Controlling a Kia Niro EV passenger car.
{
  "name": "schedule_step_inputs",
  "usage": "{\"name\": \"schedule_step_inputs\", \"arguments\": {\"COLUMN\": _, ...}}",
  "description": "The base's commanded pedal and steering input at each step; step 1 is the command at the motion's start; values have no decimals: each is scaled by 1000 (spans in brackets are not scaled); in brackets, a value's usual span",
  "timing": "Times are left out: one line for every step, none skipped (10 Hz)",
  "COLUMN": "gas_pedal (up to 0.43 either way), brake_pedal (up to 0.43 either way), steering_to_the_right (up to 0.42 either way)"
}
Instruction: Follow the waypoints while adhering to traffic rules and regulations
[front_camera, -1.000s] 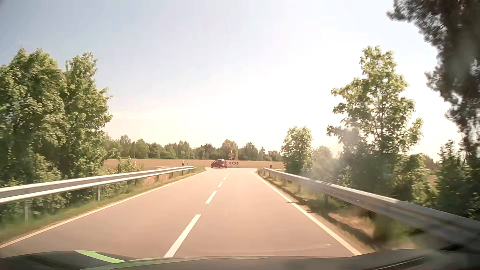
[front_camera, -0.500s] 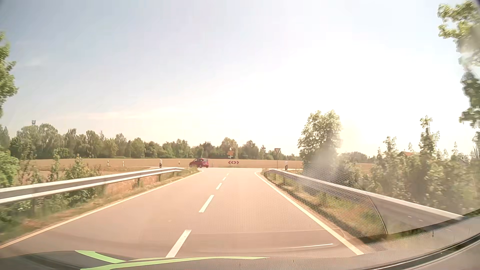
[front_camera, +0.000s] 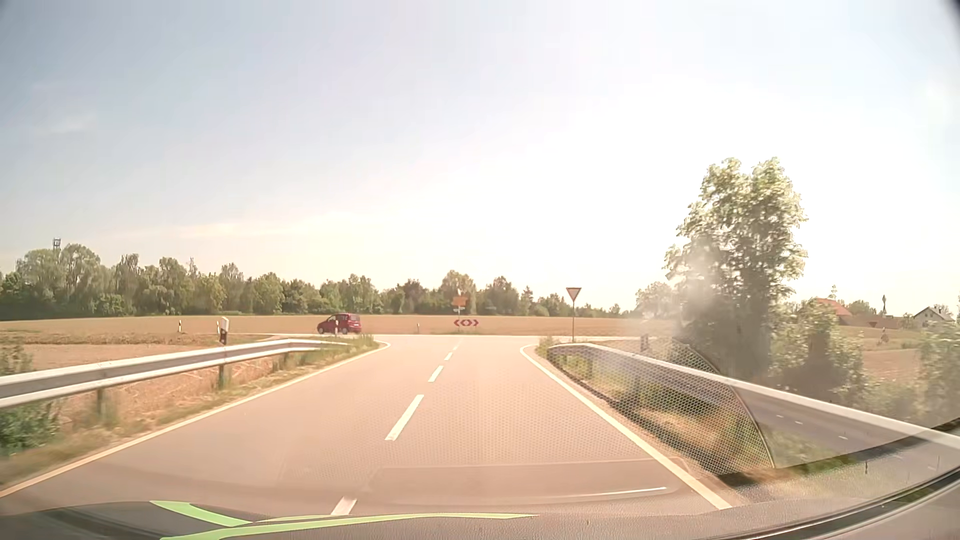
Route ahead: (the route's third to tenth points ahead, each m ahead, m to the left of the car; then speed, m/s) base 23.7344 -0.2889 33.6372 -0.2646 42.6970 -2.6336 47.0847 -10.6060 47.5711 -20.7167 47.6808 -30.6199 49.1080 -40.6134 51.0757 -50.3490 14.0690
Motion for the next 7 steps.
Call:
{"name": "schedule_step_inputs", "arguments": {"gas_pedal": 0, "brake_pedal": 226, "steering_to_the_right": 5}}
{"name": "schedule_step_inputs", "arguments": {"gas_pedal": 0, "brake_pedal": 232, "steering_to_the_right": 5}}
{"name": "schedule_step_inputs", "arguments": {"gas_pedal": 0, "brake_pedal": 238, "steering_to_the_right": 6}}
{"name": "schedule_step_inputs", "arguments": {"gas_pedal": 0, "brake_pedal": 244, "steering_to_the_right": 6}}
{"name": "schedule_step_inputs", "arguments": {"gas_pedal": 0, "brake_pedal": 250, "steering_to_the_right": 6}}
{"name": "schedule_step_inputs", "arguments": {"gas_pedal": 0, "brake_pedal": 250, "steering_to_the_right": 6}}
{"name": "schedule_step_inputs", "arguments": {"gas_pedal": 0, "brake_pedal": 256, "steering_to_the_right": 8}}
